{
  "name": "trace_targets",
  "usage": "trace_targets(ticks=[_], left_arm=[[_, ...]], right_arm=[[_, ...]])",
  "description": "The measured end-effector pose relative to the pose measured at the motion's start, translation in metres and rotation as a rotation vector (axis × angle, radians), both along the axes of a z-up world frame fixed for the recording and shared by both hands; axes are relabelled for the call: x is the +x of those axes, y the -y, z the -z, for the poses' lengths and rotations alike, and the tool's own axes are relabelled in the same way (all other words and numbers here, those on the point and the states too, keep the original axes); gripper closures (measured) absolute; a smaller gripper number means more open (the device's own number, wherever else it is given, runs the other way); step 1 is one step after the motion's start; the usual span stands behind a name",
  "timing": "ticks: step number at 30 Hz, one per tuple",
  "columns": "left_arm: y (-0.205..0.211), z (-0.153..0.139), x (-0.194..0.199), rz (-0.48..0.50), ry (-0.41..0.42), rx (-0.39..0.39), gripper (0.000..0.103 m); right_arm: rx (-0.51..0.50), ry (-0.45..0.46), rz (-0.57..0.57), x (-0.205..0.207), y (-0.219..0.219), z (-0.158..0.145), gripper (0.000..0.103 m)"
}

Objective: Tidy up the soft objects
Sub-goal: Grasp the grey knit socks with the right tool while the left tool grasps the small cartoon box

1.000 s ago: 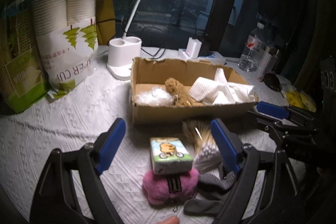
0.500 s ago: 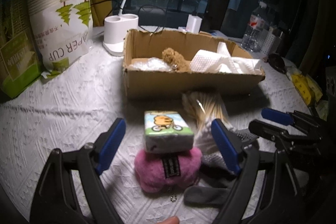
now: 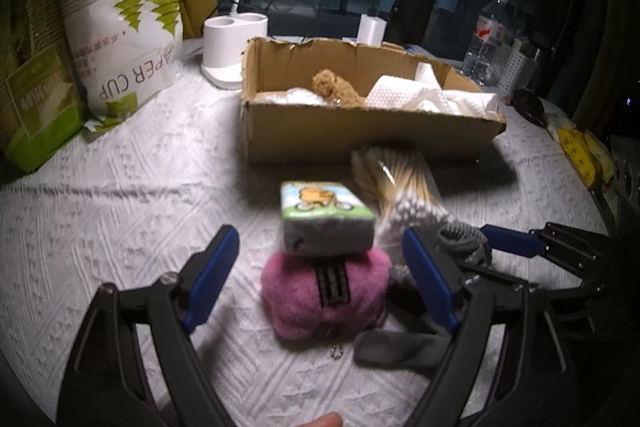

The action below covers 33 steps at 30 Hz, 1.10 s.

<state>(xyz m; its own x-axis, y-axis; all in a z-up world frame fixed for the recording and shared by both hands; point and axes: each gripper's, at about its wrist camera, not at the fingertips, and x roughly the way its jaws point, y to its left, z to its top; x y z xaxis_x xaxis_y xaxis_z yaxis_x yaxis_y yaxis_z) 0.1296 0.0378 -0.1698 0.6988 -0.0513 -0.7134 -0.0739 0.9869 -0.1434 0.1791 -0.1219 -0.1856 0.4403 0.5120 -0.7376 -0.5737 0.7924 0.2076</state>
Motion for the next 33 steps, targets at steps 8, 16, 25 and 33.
trace_targets(ticks=[8,16,25,33], left_arm=[[-0.002,0.003,-0.005,-0.003,-0.01,0.004,0.018],[0.002,-0.004,0.001,0.003,0.005,0.012,0.018],[0.004,-0.001,0.022,0.024,-0.016,0.02,0.019],[0.006,0.004,0.031,0.043,-0.04,0.031,0.051]], right_arm=[[-0.042,0.006,-0.038,-0.011,-0.009,0.007,0.073],[-0.027,0.054,-0.05,-0.015,-0.003,-0.009,0.077],[0.001,0.095,0.006,0.001,0.018,-0.026,0.077],[0.011,0.109,0.021,0.012,0.025,-0.034,0.077]])
